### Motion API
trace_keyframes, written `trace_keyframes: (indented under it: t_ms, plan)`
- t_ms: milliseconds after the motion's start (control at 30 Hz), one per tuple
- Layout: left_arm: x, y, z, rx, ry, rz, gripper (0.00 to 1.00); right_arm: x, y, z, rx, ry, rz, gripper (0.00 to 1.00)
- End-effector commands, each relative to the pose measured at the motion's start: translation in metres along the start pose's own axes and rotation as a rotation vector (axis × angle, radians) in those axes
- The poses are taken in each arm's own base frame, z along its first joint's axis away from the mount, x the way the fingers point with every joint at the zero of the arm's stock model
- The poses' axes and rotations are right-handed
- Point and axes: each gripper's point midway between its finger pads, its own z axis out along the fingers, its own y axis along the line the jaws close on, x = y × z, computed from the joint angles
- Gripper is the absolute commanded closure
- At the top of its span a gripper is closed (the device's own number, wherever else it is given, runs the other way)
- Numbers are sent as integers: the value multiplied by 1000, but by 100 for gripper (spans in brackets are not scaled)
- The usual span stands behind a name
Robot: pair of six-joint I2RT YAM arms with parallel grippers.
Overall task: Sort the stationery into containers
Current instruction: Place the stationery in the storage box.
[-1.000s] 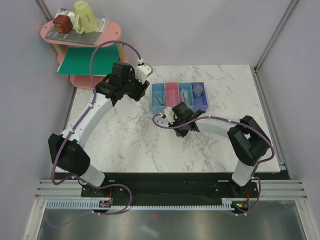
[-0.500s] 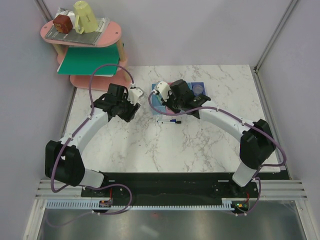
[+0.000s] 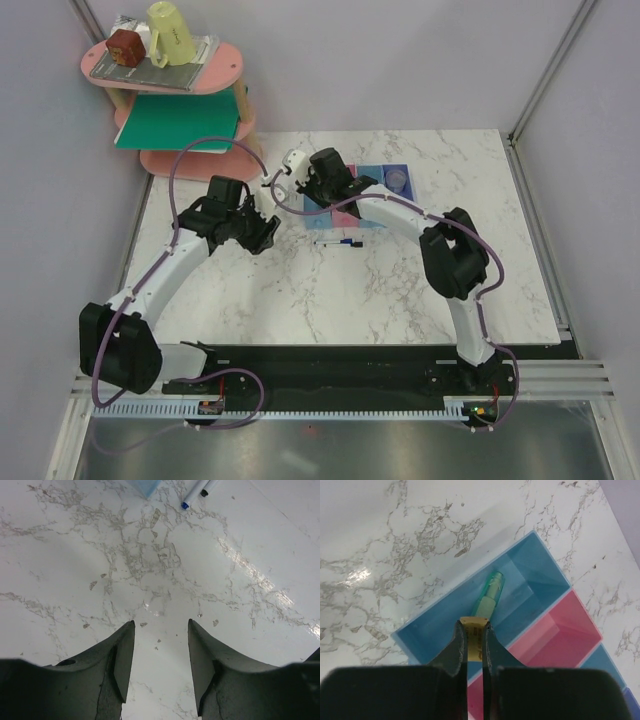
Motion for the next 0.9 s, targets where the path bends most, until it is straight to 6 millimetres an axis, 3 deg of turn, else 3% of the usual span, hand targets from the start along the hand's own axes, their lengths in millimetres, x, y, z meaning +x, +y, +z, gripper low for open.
trace_keyframes:
  t_ms: [0,33,200,233,367,533,567,600,733,867]
  plan:
    - [2,-17,-8,74,-30,62,46,-33,-31,14,74,-93,9,91]
    - [5,-20,-8,83,-27,64,46,-28,-30,21,72,-82,11,79]
    - [16,-29,-6,118,-10,53,46,-33,-32,19,65,-94,6,50]
    - [17,-30,-5,124,-9,49,46,-32,-31,17,63,-92,4,41]
    - [16,-34,-4,141,-19,39,46,-32,-31,4,53,-86,-15,26]
    - [11,-31,-8,122,-34,46,46,-33,-35,-34,58,-75,-53,24]
    - [12,-29,-8,115,-33,52,46,-20,-31,-38,46,-47,-67,25]
    - [13,-27,-8,103,-28,61,46,-23,-35,-55,48,-51,-87,27]
    - [11,-23,-10,78,-35,79,46,8,-29,-83,-7,24,-130,31]
    - [9,-19,-12,57,-36,79,46,43,-7,-110,-140,97,-193,33]
